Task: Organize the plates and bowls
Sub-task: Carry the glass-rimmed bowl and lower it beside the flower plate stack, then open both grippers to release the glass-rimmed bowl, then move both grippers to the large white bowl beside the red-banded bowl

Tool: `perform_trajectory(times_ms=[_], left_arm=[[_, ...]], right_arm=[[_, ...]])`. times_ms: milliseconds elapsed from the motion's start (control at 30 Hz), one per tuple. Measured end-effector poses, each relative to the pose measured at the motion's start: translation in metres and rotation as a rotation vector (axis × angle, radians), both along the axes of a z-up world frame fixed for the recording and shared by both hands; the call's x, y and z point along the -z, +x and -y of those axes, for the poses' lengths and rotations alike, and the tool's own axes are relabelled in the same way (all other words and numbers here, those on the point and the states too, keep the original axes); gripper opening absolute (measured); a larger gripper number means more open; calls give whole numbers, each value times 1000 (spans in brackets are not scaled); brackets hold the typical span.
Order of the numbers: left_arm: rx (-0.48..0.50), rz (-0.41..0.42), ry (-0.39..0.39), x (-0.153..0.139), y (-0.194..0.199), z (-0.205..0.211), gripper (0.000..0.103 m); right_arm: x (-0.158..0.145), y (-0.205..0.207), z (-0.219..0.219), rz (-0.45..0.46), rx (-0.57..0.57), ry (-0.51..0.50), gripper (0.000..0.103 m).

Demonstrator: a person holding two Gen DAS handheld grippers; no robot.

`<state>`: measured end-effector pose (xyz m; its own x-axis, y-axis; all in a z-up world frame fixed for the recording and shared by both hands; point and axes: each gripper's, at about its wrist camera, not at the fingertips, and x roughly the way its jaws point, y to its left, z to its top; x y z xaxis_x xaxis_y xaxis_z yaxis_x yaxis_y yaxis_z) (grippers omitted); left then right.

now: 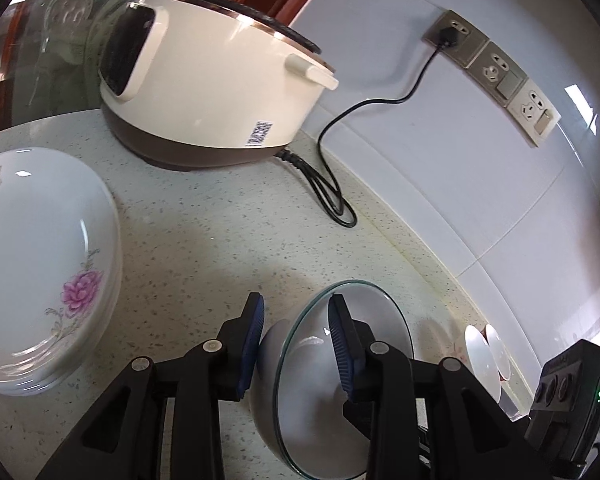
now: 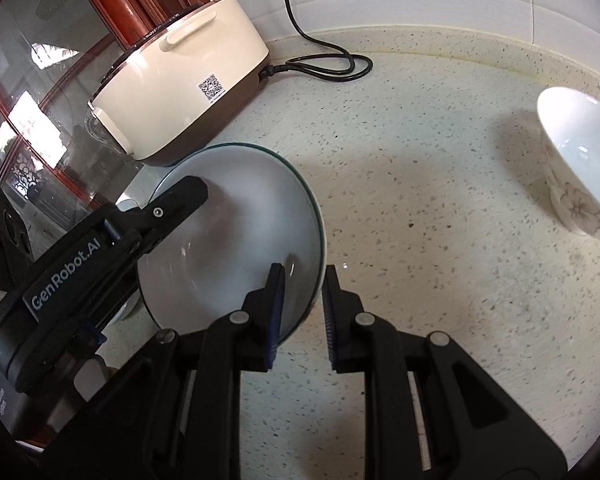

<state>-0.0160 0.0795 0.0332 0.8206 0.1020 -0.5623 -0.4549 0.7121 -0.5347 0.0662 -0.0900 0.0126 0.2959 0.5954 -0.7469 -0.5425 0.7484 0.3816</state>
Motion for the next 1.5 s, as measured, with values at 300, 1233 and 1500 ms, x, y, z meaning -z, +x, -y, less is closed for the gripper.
perform_trajectory(times_ms=[300,1233,1500], left_arm=[[-41,-30,-23,6,-3,-6,37],[-118,97,370,-37,-15,46,87],[243,240,518,-43,-5,102,87]], right_arm=[[-3,-1,-2,7,-6,42,26],[-59,6,86,264,368,133,65],[-61,31,169,209,677,160,72]])
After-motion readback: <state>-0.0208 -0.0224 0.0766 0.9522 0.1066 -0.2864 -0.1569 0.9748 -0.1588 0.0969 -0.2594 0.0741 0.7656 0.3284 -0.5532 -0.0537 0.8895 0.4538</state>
